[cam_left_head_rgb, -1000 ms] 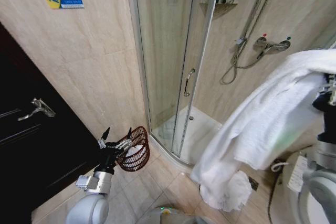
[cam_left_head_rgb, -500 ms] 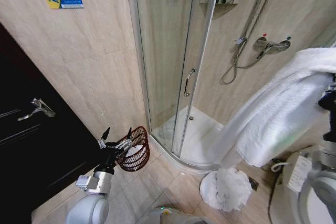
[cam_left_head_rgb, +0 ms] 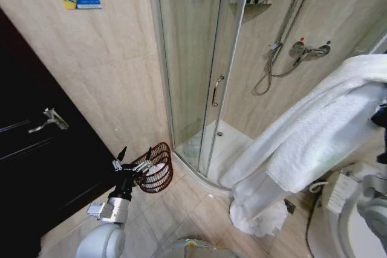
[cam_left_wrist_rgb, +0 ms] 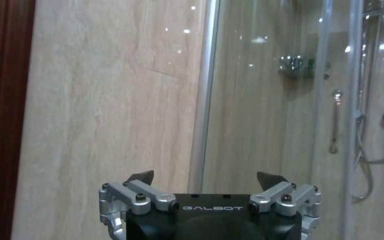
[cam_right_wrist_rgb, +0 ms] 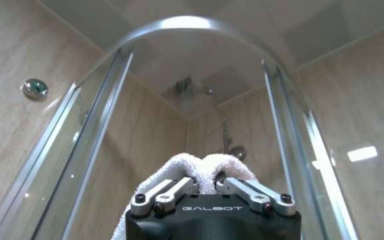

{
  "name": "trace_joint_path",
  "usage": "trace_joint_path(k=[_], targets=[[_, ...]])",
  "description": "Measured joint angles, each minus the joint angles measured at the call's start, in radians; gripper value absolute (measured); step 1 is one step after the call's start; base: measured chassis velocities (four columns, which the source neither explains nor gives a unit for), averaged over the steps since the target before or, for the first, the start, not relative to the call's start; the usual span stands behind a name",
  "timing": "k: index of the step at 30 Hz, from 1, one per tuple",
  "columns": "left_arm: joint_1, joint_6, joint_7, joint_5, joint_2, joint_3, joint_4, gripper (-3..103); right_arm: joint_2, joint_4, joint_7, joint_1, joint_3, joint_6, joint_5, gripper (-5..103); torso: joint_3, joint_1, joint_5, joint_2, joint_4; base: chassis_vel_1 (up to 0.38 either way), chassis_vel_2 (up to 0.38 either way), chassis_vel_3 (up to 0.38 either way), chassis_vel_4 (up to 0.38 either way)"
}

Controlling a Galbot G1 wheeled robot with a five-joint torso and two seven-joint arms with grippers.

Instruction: Discard the used towel into the hamper.

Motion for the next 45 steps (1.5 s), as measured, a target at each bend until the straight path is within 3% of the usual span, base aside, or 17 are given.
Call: trace_joint_path(k=[3, 4, 6, 8, 10, 12, 16, 19, 21, 45], targets=[[0.0, 0.0, 0.0, 0.0, 0.0, 0.0, 0.0, 100, 0.0, 0.0, 0.0, 0.0, 0.0, 0.0, 0.0, 8, 0.0, 0.0, -0.0007, 0.0, -0.0002, 0.241, -0.266, -0.236, 0.231], [0.0, 0.0, 0.0, 0.0, 0.0, 0.0, 0.0, 100, 0.0, 0.0, 0.0, 0.0, 0.0, 0.001, 0.0, 8, 0.0, 0.0, 0.0012, 0.0, -0.0003, 0.255, -0.275, -0.262, 0.231], [0.0, 0.0, 0.0, 0.0, 0.0, 0.0, 0.0, 100, -0.002, 0.001, -0.001, 0.001, -0.002, 0.001, 0.0, 8, 0.0, 0.0, -0.0016, 0.0, 0.0, 0.273, -0.291, -0.266, 0.286], [0.0, 0.0, 0.0, 0.0, 0.0, 0.0, 0.0, 100, -0.002, 0.001, -0.001, 0.003, -0.009, 0.001, 0.0, 8, 0.0, 0.0, 0.0007, 0.0, 0.0002, 0.301, -0.306, -0.264, 0.293], [0.0, 0.0, 0.0, 0.0, 0.0, 0.0, 0.0, 100, -0.001, 0.001, -0.001, 0.004, -0.013, 0.001, -0.001, 8, 0.0, 0.0, 0.0009, 0.0, -0.0002, 0.27, -0.301, -0.263, 0.281], [0.0, 0.0, 0.0, 0.0, 0.0, 0.0, 0.0, 100, 0.0, 0.002, -0.001, 0.004, -0.016, 0.002, -0.002, 8, -0.001, -0.001, -0.0013, 0.001, -0.0003, 0.239, -0.272, -0.23, 0.247], [0.001, 0.0, 0.0, 0.0, 0.0, 0.0, 0.0, 100, 0.006, 0.005, -0.005, 0.004, -0.028, 0.002, -0.006, 8, 0.0, -0.001, 0.0008, 0.001, -0.0004, 0.113, -0.068, -0.156, 0.154], [0.0, 0.0, 0.0, 0.0, 0.0, 0.0, 0.0, 100, 0.011, 0.01, -0.009, 0.002, -0.034, 0.003, -0.009, 8, 0.0, -0.001, -0.001, 0.001, -0.0002, 0.0, 0.0, 0.0, 0.0], [0.0, 0.0, 0.0, 0.0, 0.0, 0.0, 0.0, 100, 0.015, 0.011, -0.013, -0.001, -0.039, 0.003, -0.011, 8, 0.0, 0.001, 0.0004, 0.0, 0.0004, -0.038, 0.063, 0.064, -0.044], [0.0, 0.0, 0.0, 0.0, 0.0, 0.0, 0.0, 100, -0.008, 0.015, -0.026, 0.024, -0.035, 0.003, 0.015, 8, 0.0, 0.0, -0.0001, 0.0, -0.0001, 0.043, 0.062, 0.063, 0.039]])
